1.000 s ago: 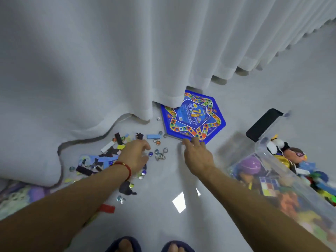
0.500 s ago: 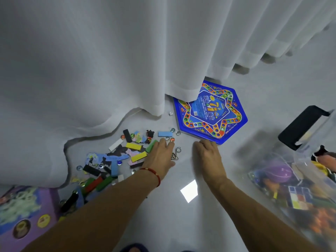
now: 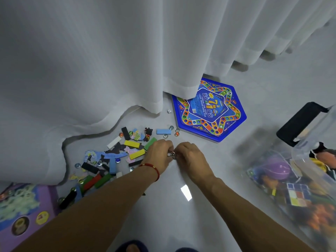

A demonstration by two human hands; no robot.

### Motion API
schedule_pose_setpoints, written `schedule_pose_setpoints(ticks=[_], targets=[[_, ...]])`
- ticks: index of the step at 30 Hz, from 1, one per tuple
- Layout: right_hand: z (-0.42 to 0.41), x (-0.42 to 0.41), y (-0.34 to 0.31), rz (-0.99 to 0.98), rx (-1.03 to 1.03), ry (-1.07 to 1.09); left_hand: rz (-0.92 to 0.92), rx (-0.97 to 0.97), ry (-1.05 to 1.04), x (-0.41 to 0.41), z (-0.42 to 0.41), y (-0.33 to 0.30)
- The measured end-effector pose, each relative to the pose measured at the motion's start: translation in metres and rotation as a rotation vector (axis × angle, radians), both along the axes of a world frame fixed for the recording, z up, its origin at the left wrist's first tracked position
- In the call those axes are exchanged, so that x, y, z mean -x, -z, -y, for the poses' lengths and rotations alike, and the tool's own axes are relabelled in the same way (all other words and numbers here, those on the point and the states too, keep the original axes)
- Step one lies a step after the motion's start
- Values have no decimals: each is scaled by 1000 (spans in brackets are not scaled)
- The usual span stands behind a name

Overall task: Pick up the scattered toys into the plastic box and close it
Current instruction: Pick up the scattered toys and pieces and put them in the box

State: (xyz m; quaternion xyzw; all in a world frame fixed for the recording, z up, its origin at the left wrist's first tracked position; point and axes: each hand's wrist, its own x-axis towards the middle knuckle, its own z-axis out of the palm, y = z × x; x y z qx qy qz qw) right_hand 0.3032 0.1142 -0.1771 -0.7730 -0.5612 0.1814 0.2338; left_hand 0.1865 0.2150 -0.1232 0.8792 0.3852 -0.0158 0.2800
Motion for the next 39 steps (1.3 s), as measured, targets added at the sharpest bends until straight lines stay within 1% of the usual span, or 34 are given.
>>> schedule_pose_setpoints(ticks=[4, 7, 11, 13, 15, 17, 19, 20, 22, 24, 27, 28, 29, 31, 33, 36, 39], targets=[[10, 5, 3, 31, 13, 60, 49, 93, -45, 4, 5, -3], [23, 6, -4, -17, 34, 144, 112, 169, -128, 5, 10, -12], [53, 3, -28, -92, 137, 213, 156, 268, -251, 5, 19, -36], [72, 2, -52, -221, 142, 296, 169, 344, -323, 6, 26, -55], [90, 5, -90, -460, 107, 433, 221, 461, -347, 4, 35, -81], [111, 9, -139, -703, 6, 571, 317, 604, -323, -4, 47, -120], [136, 6, -192, -879, -113, 673, 388, 708, -243, -23, 63, -165], [150, 1, -216, -928, -189, 706, 412, 747, -193, -34, 75, -189], [179, -17, -260, -930, -338, 764, 437, 781, -98, -62, 102, -232], [206, -43, -291, -957, -459, 883, 463, 817, -37, -93, 133, -267], [242, -87, -308, -1272, -576, 1155, 471, 880, 35, -134, 175, -303], [252, -101, -308, -1328, -600, 1220, 458, 882, 47, -144, 185, -312], [262, -114, -306, -1314, -608, 1264, 445, 892, 41, -150, 194, -319], [275, -130, -305, -1173, -562, 1328, 387, 938, 6, -153, 202, -331], [282, -132, -312, -1055, -476, 1317, 272, 928, 29, -141, 201, -342], [275, -113, -329, -933, -329, 1207, 126, 790, 45, -103, 177, -347], [247, -85, -337, -843, -286, 1092, 75, 636, -36, -48, 134, -343]])
